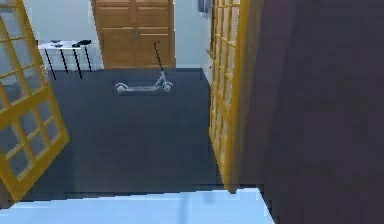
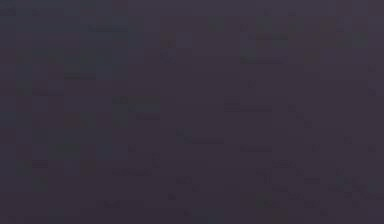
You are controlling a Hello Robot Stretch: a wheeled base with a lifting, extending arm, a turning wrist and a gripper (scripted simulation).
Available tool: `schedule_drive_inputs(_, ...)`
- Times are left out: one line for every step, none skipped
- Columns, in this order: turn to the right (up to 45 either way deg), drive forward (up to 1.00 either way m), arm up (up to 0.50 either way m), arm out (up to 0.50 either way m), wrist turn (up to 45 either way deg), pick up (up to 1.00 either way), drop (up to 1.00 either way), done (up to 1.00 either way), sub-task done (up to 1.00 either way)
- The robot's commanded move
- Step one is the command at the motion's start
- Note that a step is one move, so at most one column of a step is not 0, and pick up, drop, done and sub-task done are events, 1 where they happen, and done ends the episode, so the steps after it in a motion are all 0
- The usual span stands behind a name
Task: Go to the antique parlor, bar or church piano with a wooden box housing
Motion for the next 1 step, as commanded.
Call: schedule_drive_inputs(-21.0, 0.0, 0.0, 0.0, 0.0, 0.0, 0.0, 0.0, 0.0)
